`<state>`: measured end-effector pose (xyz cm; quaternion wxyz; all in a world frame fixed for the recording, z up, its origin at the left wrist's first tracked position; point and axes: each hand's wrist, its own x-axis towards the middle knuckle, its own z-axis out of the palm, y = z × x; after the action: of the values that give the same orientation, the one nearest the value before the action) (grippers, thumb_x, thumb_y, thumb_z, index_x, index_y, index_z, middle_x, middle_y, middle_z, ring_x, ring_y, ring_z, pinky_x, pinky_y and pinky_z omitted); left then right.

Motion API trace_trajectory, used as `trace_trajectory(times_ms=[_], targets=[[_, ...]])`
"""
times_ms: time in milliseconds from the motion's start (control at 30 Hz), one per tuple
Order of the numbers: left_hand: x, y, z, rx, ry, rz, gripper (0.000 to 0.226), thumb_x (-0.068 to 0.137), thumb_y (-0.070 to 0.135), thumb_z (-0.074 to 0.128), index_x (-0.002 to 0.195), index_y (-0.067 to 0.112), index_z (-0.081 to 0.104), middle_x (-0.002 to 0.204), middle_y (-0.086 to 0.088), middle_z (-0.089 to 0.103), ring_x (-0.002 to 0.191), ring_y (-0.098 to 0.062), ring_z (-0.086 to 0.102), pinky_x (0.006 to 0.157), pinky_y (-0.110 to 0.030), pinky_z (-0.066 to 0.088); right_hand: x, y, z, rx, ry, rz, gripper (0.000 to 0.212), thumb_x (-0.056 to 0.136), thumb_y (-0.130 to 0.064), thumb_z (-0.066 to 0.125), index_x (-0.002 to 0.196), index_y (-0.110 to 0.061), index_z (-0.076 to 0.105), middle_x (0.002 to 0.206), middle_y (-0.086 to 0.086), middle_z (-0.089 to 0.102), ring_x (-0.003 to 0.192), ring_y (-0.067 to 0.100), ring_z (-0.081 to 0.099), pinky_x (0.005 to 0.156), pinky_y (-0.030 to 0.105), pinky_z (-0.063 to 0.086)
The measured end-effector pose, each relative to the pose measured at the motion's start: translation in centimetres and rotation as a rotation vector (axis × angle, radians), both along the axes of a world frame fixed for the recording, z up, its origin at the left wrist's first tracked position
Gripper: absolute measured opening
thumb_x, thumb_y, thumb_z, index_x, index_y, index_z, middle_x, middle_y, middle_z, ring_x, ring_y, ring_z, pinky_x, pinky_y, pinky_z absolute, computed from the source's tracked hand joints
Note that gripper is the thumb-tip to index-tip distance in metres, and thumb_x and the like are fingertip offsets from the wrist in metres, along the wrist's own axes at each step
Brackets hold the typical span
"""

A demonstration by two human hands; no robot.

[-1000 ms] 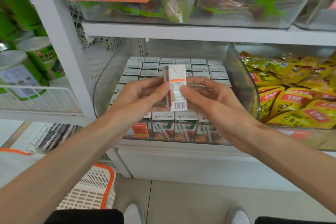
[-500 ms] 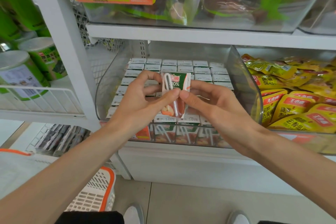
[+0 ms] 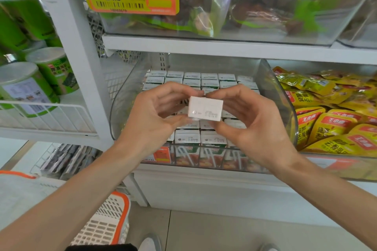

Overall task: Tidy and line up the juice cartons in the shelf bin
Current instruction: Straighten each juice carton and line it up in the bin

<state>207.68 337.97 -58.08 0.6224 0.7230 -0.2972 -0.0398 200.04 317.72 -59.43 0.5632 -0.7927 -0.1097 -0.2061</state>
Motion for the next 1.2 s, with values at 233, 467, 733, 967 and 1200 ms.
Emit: trace_trajectory(times_ms=[233,467,733,967,1200], targets=[[-0.1,0.1,0.1,0.017,-0.025,0.043,0.044,0.076,0.001,0.087,0.11,0.024,0.073,0.11,0.017,0.079,0.111,-0.001,0.072,0.096,-0.019,0.056,0.0,0.1,0.0,-0.009,0.002,-0.05,0.039,0.087,-0.001,0.084,0.121,-0.017,0.071,0.12,-0.006,0.076,0.122,0.015,0.07,0.103,0.029,0.057],[-0.6,0.0,0.2,-0.01,0.075,0.0,0.054,0.098,0.024,0.065,0.149,0.033,0.05,0.101,0.01,0.082,0.098,-0.002,0.076,0.085,-0.006,0.052,0.3,-0.3,0.7,0.457,0.474,-0.033,0.048,0.096,-0.026,0.077,0.138,-0.04,0.059,0.109,0.007,0.082,0.103,0.024,0.079,0.1,0.039,0.059],[-0.5,-0.5,-0.5,0.113,0.095,-0.048,0.034,0.108,0.028,0.048,0.137,0.03,0.064,0.117,0.008,0.078,0.098,-0.012,0.078,0.092,-0.033,0.062,0.8,-0.5,2.2,0.761,0.809,0.086,0.027,0.105,-0.023,0.061,0.122,-0.006,0.073,0.107,0.025,0.079,0.096,0.032,0.08,0.07,0.027,0.064],[-0.4,-0.4,-0.4,0.102,0.102,-0.073,0.033,0.103,0.04,0.046,0.131,0.043,0.062,0.115,0.012,0.077,0.094,-0.016,0.079,0.089,-0.036,0.063,1.2,-0.6,1.8,0.706,0.808,0.111,0.034,0.106,-0.035,0.06,0.124,-0.009,0.072,0.109,0.022,0.079,0.097,0.028,0.081,0.07,0.025,0.064],[0.8,0.7,-1.3,0.243,0.009,0.028,0.042,0.108,0.006,0.05,0.142,0.028,0.061,0.117,0.008,0.076,0.102,-0.005,0.074,0.094,-0.034,0.06,1.7,-1.1,1.7,0.564,0.529,-0.043,0.046,0.089,-0.025,0.081,0.127,-0.017,0.058,0.106,0.016,0.081,0.098,0.025,0.08,0.086,0.025,0.063]])
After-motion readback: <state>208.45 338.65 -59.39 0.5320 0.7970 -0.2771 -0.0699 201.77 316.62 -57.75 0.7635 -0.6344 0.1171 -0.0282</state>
